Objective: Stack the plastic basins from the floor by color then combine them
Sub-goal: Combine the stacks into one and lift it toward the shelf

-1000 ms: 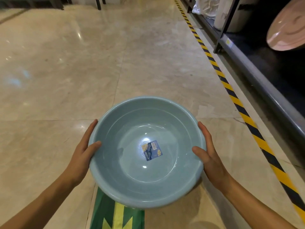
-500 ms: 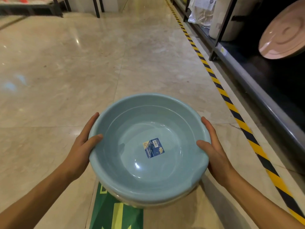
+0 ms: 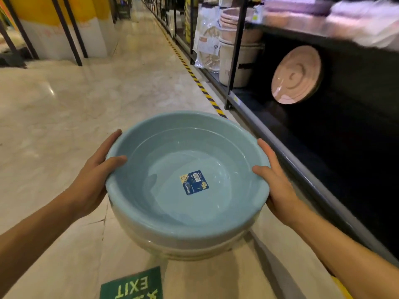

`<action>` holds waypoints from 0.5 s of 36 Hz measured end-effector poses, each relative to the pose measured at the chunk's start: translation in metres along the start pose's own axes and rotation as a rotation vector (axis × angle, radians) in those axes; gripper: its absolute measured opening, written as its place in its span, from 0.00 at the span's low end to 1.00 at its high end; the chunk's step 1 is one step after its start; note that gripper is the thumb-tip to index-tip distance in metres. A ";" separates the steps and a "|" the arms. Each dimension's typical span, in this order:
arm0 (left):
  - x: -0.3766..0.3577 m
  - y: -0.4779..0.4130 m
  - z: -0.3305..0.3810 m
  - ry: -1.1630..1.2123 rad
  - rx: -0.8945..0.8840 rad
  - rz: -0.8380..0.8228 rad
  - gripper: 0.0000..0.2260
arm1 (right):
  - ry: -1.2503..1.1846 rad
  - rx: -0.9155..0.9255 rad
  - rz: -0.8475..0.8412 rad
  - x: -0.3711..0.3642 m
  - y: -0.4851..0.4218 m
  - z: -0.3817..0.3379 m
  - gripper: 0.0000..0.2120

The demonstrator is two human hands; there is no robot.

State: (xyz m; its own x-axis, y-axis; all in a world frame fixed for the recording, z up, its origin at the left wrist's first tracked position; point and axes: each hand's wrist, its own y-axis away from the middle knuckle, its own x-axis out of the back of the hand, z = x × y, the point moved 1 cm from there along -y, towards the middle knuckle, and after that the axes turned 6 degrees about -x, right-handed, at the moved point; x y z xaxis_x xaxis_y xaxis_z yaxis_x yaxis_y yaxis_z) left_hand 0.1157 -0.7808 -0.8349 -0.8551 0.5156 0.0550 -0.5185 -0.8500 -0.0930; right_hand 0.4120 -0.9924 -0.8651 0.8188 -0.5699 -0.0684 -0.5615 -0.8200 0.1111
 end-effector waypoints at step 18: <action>-0.164 -0.084 0.070 0.149 0.040 -0.333 0.25 | 0.083 0.009 0.440 0.116 0.063 -0.102 0.30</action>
State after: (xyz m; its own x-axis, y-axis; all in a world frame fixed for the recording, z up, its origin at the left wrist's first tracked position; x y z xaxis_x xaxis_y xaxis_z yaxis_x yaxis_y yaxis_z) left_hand 0.2997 -0.8016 -0.7660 -0.6316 0.7721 -0.0700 -0.7704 -0.6352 -0.0553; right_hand 0.4834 -1.1051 -0.7651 0.5086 -0.8587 0.0632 -0.8591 -0.5012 0.1033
